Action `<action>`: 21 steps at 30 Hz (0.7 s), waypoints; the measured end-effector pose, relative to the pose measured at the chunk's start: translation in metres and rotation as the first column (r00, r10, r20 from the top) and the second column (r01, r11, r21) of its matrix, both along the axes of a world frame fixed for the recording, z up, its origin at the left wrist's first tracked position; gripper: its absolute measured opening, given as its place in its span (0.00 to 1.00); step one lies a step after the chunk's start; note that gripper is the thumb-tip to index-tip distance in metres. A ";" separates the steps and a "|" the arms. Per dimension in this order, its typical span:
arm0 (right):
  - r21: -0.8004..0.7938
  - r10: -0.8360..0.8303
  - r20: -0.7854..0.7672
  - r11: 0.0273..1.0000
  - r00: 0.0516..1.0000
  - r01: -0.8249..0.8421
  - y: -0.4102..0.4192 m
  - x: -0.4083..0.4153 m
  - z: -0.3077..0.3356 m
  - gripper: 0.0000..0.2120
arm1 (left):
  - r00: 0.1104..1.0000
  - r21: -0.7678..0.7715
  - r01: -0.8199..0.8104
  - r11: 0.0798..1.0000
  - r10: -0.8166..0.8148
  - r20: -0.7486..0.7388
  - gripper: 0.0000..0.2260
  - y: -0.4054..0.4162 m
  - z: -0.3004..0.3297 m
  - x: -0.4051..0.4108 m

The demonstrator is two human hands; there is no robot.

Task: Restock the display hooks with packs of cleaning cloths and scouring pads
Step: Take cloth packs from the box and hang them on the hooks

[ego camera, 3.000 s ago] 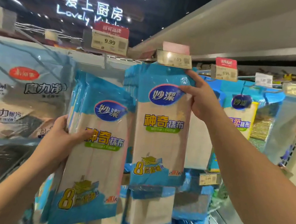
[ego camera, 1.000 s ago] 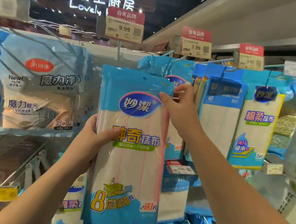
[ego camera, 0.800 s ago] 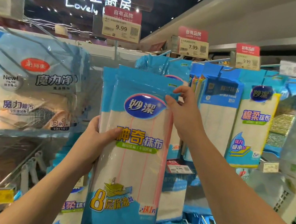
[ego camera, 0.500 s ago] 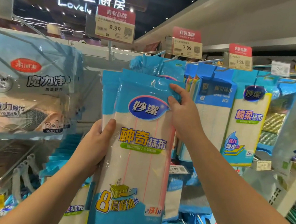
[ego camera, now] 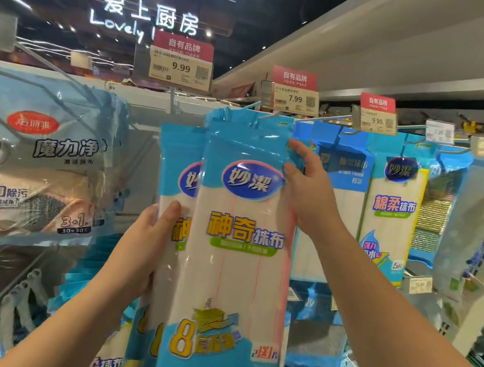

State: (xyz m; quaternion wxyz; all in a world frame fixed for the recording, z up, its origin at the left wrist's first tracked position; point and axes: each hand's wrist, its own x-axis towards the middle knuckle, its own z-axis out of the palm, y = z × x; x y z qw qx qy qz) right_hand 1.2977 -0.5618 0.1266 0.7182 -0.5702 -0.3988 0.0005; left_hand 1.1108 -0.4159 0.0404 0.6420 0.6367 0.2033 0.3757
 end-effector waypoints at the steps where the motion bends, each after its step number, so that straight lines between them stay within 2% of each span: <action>1: 0.011 -0.010 -0.029 1.000 1.000 0.010 -0.003 0.005 0.005 0.17 | 1.000 -0.027 -0.021 0.999 0.021 0.012 0.15 0.002 0.000 -0.001; 6: -0.012 -0.004 -0.015 1.000 1.000 0.004 -0.015 0.026 0.036 0.19 | 0.994 0.013 -0.098 0.995 0.097 0.049 0.10 0.011 0.004 -0.007; 12: 0.014 0.038 -0.036 0.999 0.999 -0.037 -0.021 0.038 0.060 0.20 | 0.993 0.032 -0.113 0.993 0.112 0.041 0.15 0.014 0.003 -0.009; 16: -0.048 0.040 -0.019 0.998 0.999 -0.041 -0.014 0.044 0.064 0.18 | 0.994 0.023 -0.100 0.995 0.099 0.036 0.17 0.016 0.002 -0.009; 21: -0.123 0.049 -0.022 0.991 0.999 -0.052 -0.007 0.053 0.067 0.19 | 0.990 -0.004 -0.129 0.992 0.129 0.052 0.14 0.015 0.004 -0.010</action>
